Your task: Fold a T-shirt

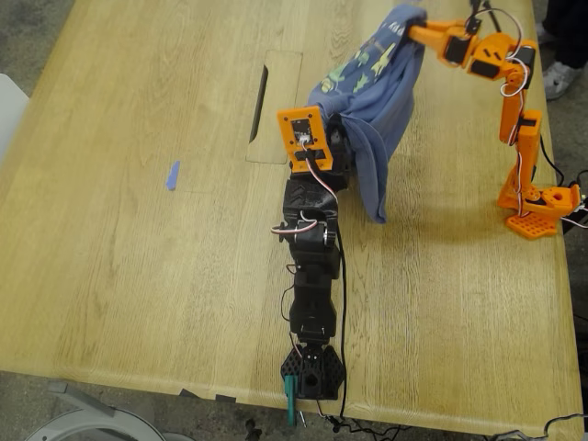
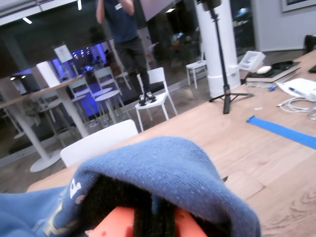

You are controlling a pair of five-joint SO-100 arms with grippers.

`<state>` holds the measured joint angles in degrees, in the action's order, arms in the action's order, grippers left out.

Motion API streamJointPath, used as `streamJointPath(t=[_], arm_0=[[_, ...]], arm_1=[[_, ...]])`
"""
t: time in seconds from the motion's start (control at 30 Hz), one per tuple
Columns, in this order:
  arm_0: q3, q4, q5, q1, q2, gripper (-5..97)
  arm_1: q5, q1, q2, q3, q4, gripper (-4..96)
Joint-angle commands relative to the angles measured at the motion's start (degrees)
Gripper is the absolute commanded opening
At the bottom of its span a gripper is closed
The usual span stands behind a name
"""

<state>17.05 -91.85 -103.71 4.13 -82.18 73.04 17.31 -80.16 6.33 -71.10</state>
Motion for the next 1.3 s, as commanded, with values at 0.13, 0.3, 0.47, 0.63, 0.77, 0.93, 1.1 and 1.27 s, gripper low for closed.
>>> streamJointPath(t=[0.13,0.3,0.47,0.63,0.77,0.93,1.1,1.27], arm_0=[[1.9,4.0,-1.1,-4.0,-8.8,0],[1.9,6.0,-1.1,-4.0,-9.6,0],[1.9,8.1,-1.1,-2.1,-10.5,0],[2.0,8.3,-1.1,2.2,-12.7,0],[2.0,10.2,-1.0,5.8,-13.5,0],[2.0,10.7,-1.0,11.6,-13.9,0],[2.0,10.7,-0.7,17.7,-13.3,0],[1.3,10.8,-0.6,24.2,-13.2,0]], arm_1=[[0.0,3.3,-7.0,1.1,-2.1,0.0],[1.0,3.3,-8.3,0.0,0.4,0.0],[2.3,-2.1,-8.3,1.1,2.3,0.0],[3.3,-5.7,-10.6,0.9,1.8,0.0],[4.3,-5.9,-13.1,-0.2,3.6,0.0],[5.5,-6.5,-16.2,-0.2,1.8,0.0],[6.3,-8.1,-18.3,-0.3,2.4,0.0],[7.4,-11.3,-20.0,-0.2,2.5,0.0]])
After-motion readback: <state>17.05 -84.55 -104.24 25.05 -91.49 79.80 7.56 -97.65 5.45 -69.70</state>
